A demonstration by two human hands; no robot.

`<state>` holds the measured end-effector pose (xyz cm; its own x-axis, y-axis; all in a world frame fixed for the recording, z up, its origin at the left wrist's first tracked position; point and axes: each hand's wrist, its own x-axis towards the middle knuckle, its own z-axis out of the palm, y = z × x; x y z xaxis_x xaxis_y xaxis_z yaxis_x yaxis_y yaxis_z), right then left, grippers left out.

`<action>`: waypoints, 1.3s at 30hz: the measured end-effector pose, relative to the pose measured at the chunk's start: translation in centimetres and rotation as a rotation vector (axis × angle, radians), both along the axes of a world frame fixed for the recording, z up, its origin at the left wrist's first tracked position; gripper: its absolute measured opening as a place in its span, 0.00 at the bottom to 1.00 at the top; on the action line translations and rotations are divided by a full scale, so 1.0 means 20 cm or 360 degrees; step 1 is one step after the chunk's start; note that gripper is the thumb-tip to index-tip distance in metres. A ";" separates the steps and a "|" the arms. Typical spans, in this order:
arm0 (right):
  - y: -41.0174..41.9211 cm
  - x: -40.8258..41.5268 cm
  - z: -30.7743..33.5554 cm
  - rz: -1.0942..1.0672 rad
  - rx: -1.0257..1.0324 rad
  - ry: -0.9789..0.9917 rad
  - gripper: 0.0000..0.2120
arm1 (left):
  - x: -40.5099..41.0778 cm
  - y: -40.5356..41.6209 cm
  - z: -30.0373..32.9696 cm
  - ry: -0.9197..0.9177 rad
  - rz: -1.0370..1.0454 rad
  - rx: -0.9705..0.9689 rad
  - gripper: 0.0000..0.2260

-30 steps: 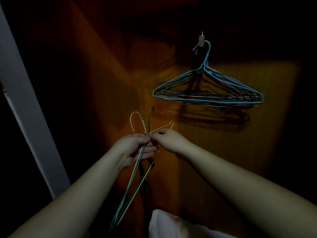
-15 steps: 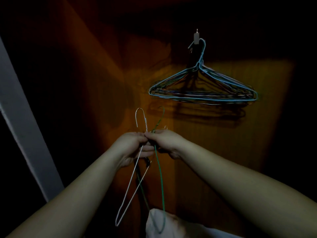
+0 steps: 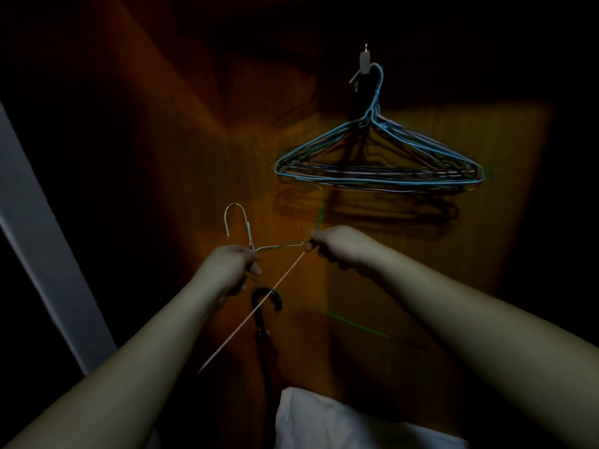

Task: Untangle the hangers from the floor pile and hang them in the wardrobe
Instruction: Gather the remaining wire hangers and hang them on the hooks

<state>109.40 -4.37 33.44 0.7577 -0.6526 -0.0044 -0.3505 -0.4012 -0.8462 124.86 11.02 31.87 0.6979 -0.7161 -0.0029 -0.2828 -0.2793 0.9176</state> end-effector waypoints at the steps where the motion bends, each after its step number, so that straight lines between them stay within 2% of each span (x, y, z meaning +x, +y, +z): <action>1: -0.02 -0.02 0.02 -0.0022 -0.0034 0.0028 0.22 | 0.01 0.00 -0.01 -0.0038 0.0012 0.0001 0.08; 4: -0.10 -0.08 0.07 -0.0052 -0.0128 0.0109 0.24 | 0.02 0.00 -0.01 -0.0091 0.0049 0.0007 0.11; 9: -0.20 -0.17 0.14 -0.0134 -0.0498 0.0152 0.16 | 0.05 0.00 -0.01 -0.0221 0.0139 0.0062 0.14; 13: -0.27 -0.27 0.20 -0.0212 -0.0709 0.0113 0.18 | 0.10 -0.01 0.03 -0.0437 0.0191 0.0072 0.15; 16: -0.32 -0.35 0.26 -0.0260 -0.0724 0.0106 0.21 | 0.11 -0.01 0.07 -0.0536 0.0189 0.0080 0.15; 20: -0.38 -0.44 0.38 -0.0358 -0.0842 0.0115 0.20 | 0.11 -0.04 0.10 -0.0612 0.0156 0.0155 0.14; 26: -0.47 -0.53 0.57 -0.0613 -0.0949 -0.0081 0.22 | 0.12 -0.07 0.14 -0.0684 0.0093 0.0253 0.14; 30: -0.51 -0.51 0.68 -0.0736 -0.0991 -0.0204 0.21 | 0.09 -0.09 0.20 -0.0728 0.0025 0.0282 0.14; 39: -0.60 -0.36 0.86 -0.0768 -0.1054 -0.0394 0.18 | -0.01 -0.13 0.34 -0.0719 -0.0199 0.0229 0.15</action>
